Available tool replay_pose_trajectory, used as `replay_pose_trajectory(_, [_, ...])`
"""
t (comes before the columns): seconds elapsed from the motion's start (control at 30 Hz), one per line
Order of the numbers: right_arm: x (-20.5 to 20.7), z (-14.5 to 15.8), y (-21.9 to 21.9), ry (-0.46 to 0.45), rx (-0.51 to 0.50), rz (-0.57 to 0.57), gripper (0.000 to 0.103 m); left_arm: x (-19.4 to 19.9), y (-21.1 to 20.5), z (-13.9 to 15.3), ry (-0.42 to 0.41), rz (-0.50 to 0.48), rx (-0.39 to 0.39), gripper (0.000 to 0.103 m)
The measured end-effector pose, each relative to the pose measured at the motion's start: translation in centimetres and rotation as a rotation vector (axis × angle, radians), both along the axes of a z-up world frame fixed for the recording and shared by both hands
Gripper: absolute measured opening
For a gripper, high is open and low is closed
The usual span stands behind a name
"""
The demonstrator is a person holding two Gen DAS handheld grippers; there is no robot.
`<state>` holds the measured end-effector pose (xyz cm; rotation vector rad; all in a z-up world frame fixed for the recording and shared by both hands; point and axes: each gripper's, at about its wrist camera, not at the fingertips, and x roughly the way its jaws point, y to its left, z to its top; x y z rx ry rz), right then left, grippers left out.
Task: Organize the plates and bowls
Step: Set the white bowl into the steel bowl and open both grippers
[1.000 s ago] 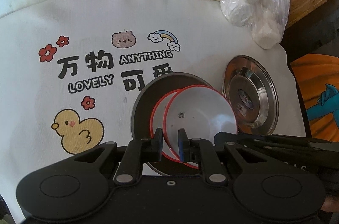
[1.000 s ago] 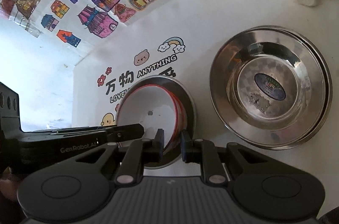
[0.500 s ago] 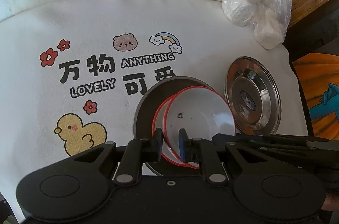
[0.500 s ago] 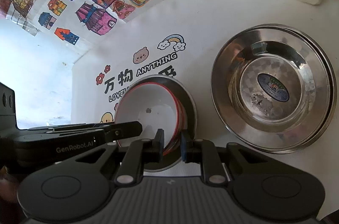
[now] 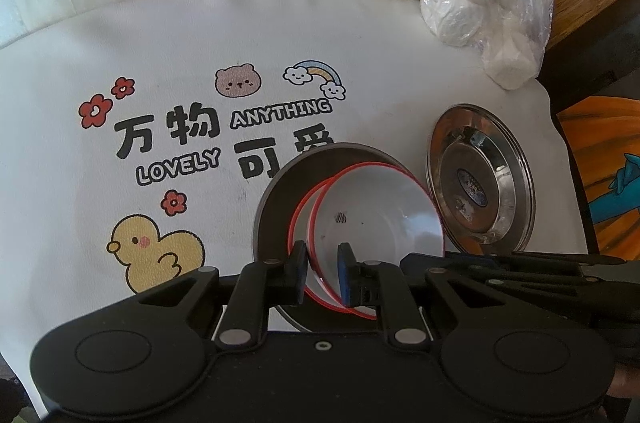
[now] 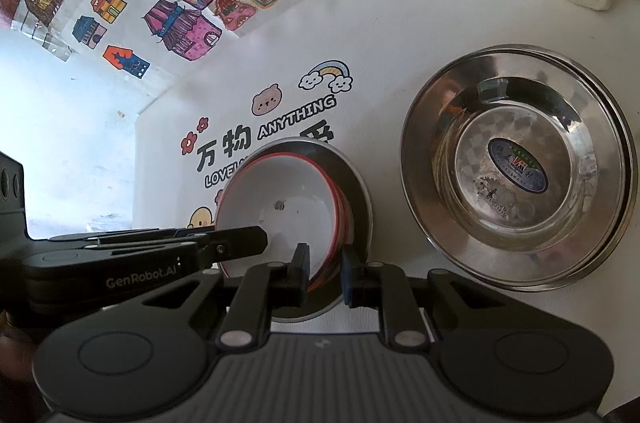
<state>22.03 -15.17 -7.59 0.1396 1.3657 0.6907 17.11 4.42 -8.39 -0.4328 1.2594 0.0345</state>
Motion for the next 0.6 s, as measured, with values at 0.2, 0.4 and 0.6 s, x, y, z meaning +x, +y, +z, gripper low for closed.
replay_pose_trajectory(0.2, [-0.1,0.0,-0.1,-0.001,-0.003,0.005,0.018,0.0,-0.2,0.2,-0.002,-0.011,0.011,0.019])
replay_pose_trajectory(0.4, [-0.1,0.0,-0.1,-0.001,0.002,0.002,0.020,-0.1,-0.3,0.4,-0.002,-0.021,0.028,0.023])
replay_pose_trajectory(0.6, [-0.2,0.3,-0.1,-0.018,0.008,-0.003,0.024,-0.3,0.2,1.1,-0.025,-0.014,0.037,0.030])
